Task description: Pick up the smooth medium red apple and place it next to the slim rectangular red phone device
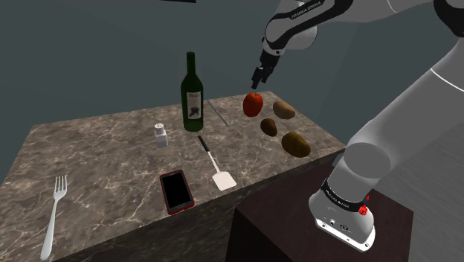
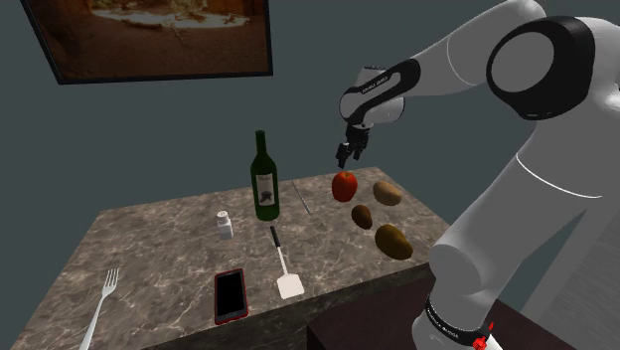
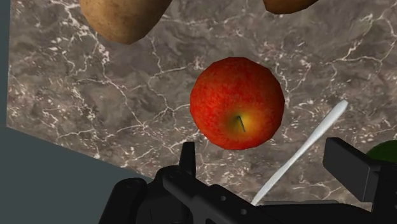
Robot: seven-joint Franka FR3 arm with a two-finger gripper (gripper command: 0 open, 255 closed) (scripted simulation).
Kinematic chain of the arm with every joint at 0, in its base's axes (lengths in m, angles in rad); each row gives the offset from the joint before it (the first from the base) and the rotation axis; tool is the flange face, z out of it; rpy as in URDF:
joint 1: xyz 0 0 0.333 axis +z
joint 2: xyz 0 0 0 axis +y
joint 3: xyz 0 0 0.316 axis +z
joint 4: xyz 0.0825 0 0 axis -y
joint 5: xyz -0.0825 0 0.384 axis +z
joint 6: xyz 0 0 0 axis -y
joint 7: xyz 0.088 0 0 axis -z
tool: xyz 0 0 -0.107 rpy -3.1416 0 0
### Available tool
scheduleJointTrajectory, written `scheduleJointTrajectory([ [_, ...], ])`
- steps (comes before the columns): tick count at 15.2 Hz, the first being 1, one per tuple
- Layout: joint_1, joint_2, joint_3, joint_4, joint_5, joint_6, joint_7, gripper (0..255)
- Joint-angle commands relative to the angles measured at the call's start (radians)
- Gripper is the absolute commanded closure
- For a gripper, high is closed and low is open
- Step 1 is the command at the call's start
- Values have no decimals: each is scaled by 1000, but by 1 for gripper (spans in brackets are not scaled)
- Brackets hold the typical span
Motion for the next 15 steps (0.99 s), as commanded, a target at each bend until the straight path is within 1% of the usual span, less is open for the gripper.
scheduleJointTrajectory([
  [1,2,25,-3,-5,6,32,-7,0],
  [6,7,71,-6,-22,21,94,-17,0],
  [13,7,71,-6,-22,21,94,-17,0],
  [14,7,71,-6,-22,21,94,-17,255],
  [15,7,71,-6,-22,21,94,-17,255],
])
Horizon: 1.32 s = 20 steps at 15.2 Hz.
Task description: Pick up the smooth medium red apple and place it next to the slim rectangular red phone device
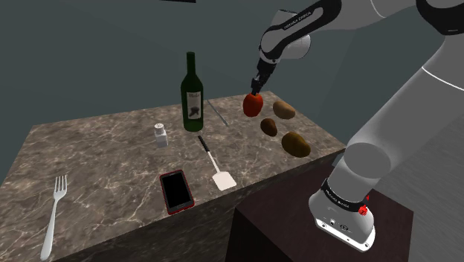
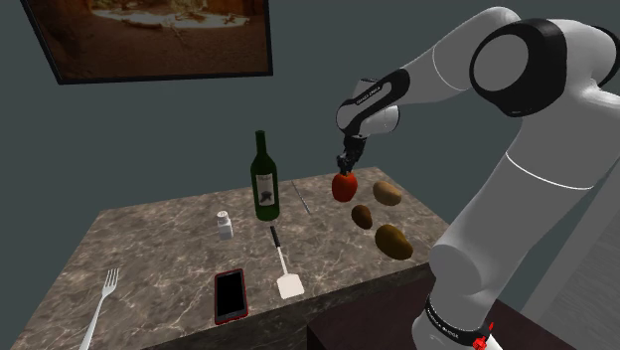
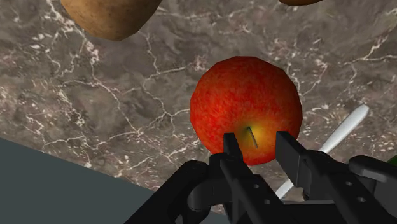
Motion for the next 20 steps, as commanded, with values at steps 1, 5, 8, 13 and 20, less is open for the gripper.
scheduleJointTrajectory([
  [1,0,0,0,0,0,0,0,255],
  [5,0,0,0,0,0,0,0,255],
  [8,0,0,0,0,0,0,0,255],
  [13,-3,-34,4,37,-12,-70,12,255],
  [20,-5,-72,9,98,-23,-168,24,255],
])
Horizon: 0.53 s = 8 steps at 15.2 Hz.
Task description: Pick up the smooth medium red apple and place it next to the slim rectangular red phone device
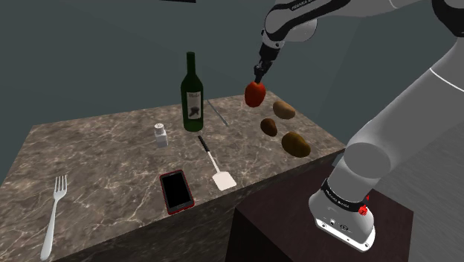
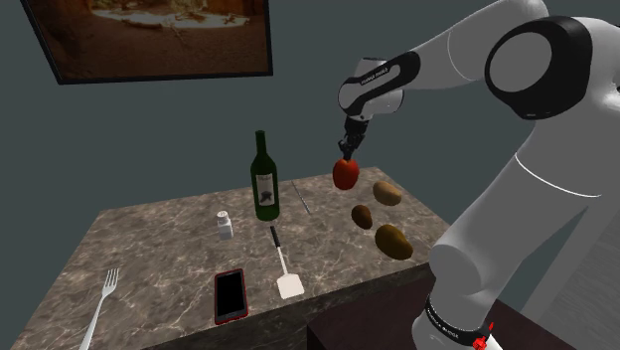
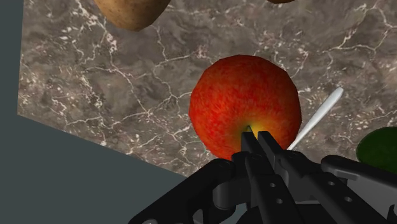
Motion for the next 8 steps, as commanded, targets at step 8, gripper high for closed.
scheduleJointTrajectory([
  [8,-1,-37,7,87,-10,-124,13,255],
])
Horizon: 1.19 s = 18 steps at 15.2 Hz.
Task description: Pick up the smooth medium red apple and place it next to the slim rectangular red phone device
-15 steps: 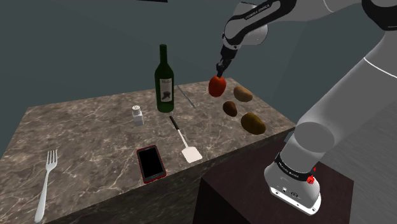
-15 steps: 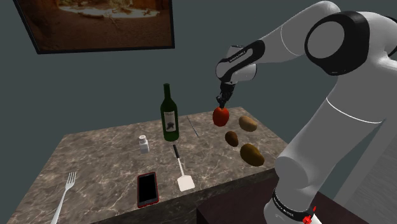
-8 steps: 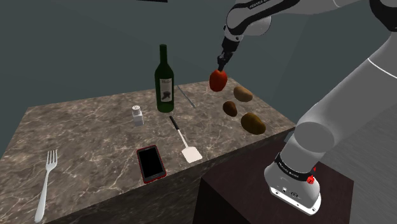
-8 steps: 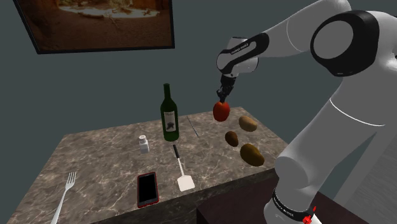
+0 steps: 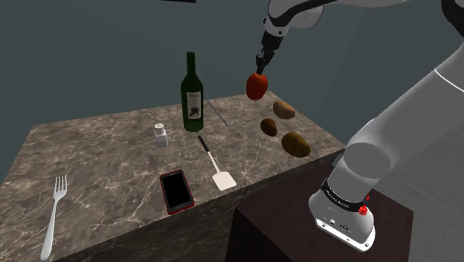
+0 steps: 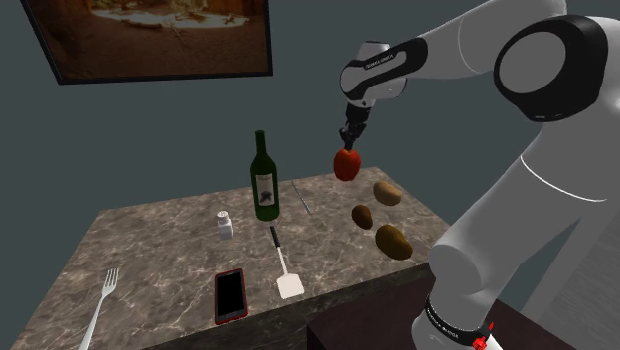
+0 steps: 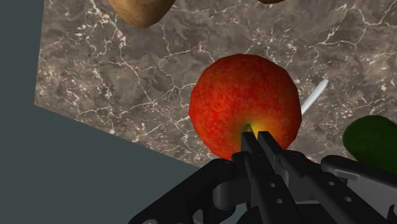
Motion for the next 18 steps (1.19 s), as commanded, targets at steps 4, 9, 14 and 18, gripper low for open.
scheduleJointTrajectory([
  [4,0,-10,3,59,-2,-68,5,255],
  [9,1,-16,5,120,-4,-136,9,255],
  [14,1,-17,7,187,-4,-203,12,255],
  [18,2,-13,8,244,-4,-257,14,255],
])
